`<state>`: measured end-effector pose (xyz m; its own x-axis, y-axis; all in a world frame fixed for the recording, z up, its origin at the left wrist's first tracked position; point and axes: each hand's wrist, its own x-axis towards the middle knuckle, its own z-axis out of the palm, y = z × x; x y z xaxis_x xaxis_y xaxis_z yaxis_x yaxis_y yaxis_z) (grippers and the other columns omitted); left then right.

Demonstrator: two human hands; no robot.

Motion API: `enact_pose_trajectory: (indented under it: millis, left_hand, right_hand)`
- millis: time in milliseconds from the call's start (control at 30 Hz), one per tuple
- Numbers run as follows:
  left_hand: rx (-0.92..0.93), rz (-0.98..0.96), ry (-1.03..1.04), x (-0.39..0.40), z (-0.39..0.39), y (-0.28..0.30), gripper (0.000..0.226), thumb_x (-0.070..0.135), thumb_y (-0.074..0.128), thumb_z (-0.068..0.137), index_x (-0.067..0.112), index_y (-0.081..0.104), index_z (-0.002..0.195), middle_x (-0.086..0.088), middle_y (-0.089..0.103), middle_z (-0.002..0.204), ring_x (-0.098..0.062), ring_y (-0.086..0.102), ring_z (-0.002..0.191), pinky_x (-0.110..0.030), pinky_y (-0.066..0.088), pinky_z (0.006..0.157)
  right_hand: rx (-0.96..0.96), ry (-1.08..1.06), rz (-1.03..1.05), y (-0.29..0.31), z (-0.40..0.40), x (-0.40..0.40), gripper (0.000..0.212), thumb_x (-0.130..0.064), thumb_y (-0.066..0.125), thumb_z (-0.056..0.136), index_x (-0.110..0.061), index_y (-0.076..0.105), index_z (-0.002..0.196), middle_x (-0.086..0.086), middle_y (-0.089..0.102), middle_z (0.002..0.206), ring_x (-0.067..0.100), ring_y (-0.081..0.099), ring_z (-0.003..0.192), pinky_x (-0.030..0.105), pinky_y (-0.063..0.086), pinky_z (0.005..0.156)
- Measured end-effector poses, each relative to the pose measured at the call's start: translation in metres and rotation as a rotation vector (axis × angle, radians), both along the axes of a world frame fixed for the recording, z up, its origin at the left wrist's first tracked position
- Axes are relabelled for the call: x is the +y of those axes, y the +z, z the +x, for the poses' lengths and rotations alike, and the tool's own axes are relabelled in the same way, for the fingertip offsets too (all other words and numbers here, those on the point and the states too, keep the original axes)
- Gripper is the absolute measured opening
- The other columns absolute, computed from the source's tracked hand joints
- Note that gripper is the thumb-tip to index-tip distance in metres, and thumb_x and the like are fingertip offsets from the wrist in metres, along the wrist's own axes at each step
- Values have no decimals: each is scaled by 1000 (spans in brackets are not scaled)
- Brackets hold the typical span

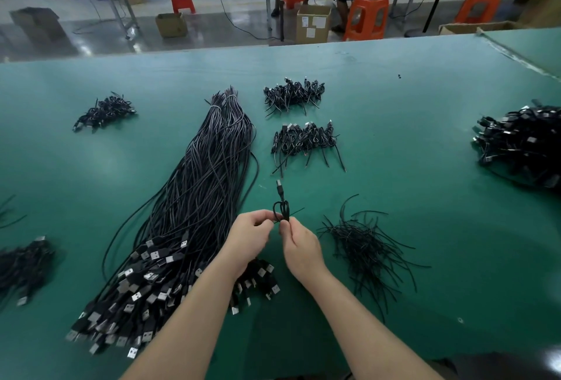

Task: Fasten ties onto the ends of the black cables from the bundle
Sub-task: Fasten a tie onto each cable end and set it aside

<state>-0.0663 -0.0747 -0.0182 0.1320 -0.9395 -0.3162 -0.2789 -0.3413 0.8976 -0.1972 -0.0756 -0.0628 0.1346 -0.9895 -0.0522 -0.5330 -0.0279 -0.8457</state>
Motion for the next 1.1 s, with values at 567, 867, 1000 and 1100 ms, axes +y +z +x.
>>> enact_pose_trajectory:
  millis: [567,867,1000,1100]
  left_hand:
    - [86,-77,-51,-1,5,1,10,11,67,96,11,75,91,0,59,56,-13,48,49,-20,43,50]
    - [187,1,-160,-5,16,1,9,14,69,95,11,77,99,4,68,73,-6,58,66,-22,46,59]
    - [187,14,-137,-6,15,2,13,19,72,93,8,76,93,0,65,74,-9,56,67,-21,45,57]
    - [170,3,-107,-6,11,3,12,18,70,95,12,76,86,-1,66,74,-9,57,67,-20,43,56]
  right_hand:
    - [-51,16,40,7,-2,-1,37,-33,38,108,-21,45,74,-7,50,66,12,44,61,36,36,61]
    - [-28,56,39,10,-3,1,37,-34,37,108,-11,57,86,6,63,77,25,57,72,47,46,69]
    - [15,75,31,9,-3,1,38,-36,36,109,-12,58,89,5,66,79,24,59,73,47,49,71]
    - [9,73,42,8,-3,1,37,-36,37,109,-13,60,91,3,68,83,24,61,77,47,50,73]
